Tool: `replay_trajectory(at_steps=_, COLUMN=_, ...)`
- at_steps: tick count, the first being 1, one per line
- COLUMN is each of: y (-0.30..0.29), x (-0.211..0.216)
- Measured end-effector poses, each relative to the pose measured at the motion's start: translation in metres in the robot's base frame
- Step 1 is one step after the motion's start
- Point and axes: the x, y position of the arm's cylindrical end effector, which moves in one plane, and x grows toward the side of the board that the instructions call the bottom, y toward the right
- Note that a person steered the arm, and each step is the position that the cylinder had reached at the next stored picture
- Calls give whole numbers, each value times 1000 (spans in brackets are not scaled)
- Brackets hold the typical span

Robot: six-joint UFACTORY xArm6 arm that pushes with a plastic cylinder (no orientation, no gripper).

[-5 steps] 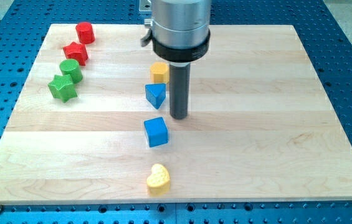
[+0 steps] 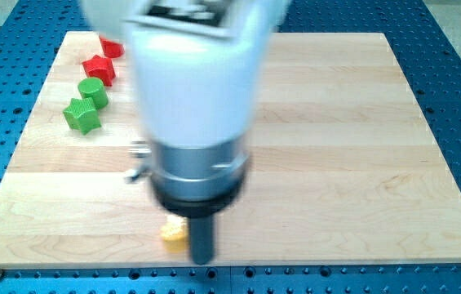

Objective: Place the yellow heart diagonally to the bottom right of the blue cube

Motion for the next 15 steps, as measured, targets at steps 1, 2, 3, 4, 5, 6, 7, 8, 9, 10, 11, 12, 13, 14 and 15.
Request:
replay_trajectory(at_steps=1, y=-38, x=-6)
replay_trajectory(at_steps=2, y=-49, x=-37)
replay_trajectory(at_steps=3, y=-101, x=-59)
replay_trajectory(at_steps=4, y=-21, x=-74)
replay_trajectory(at_steps=5, y=64, x=-74)
replay_trajectory(at_steps=6, y=20, x=-77)
replay_trajectory(at_steps=7, y=42, x=-49)
replay_trajectory(at_steps=8, y=166, x=-42)
replay_trajectory(at_steps=9, y=142, x=-47)
replay_trajectory(at_steps=10, y=171, x=-57)
replay_trajectory(at_steps=11, y=193, x=-71)
replay_trajectory(at_steps=12, y=209, x=-81)
replay_trajectory(at_steps=13, y=232, x=-79)
replay_trajectory(at_steps=14, y=232, x=-73)
replay_trajectory(at_steps=15, y=234, x=-50)
